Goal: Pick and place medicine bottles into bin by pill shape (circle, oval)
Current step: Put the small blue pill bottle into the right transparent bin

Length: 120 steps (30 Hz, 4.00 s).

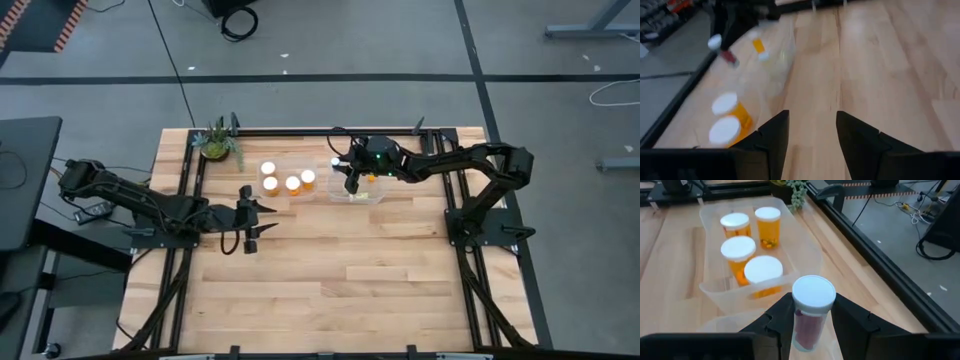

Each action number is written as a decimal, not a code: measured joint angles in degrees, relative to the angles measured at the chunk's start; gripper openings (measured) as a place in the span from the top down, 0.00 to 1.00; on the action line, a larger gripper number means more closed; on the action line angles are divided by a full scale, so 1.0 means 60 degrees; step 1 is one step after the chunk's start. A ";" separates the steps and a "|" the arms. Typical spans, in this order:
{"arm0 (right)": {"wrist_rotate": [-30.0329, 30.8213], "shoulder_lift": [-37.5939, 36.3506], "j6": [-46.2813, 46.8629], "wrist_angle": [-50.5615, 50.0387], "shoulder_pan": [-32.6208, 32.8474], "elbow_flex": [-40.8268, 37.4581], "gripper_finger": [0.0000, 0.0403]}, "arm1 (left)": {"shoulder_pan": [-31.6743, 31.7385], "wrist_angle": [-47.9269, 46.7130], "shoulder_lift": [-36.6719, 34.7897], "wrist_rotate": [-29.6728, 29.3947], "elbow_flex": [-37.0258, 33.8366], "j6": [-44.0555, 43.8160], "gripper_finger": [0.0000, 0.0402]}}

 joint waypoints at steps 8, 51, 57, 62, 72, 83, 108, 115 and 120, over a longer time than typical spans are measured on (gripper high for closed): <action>0.0003 0.0007 0.0161 0.0507 0.0015 -0.0616 0.67 | 0.0004 0.0738 -0.0022 0.0006 -0.0719 -0.0137 0.57; 0.0757 0.0780 0.0631 0.1758 0.0330 -0.0920 0.67 | 0.0015 0.3466 -0.0040 0.0003 -0.1723 0.0419 0.57; 0.0549 0.0597 0.0511 0.1130 0.0076 -0.0914 0.67 | 0.0015 0.3466 -0.0040 0.0003 -0.1723 0.0417 0.57; 0.0517 0.0648 0.0453 0.0942 -0.0132 -0.0920 0.67 | 0.0015 0.3463 -0.0040 0.0003 -0.1723 0.0360 0.57; 0.0542 0.0648 0.0412 0.0446 -0.0127 -0.0920 0.67 | 0.0015 0.3463 -0.0040 0.0003 -0.1723 0.0342 0.57; 0.0612 0.0648 0.0300 0.0421 -0.0127 -0.0920 0.67 | 0.0015 0.3462 -0.0040 0.0003 -0.1719 0.0321 0.57; 0.0641 0.0656 0.0496 0.0713 -0.0124 -0.1496 0.68 | 0.0013 0.3463 -0.0040 0.0003 -0.1719 0.0240 0.57; 0.0641 0.0656 0.0486 0.0700 -0.0124 -0.1496 0.68 | 0.0015 0.3463 -0.0040 0.0006 -0.1719 0.0240 0.57; 0.0666 0.0656 0.0460 0.0702 0.0055 -0.1496 0.68 | 0.0013 0.3463 -0.0040 0.0003 -0.1719 0.0240 0.57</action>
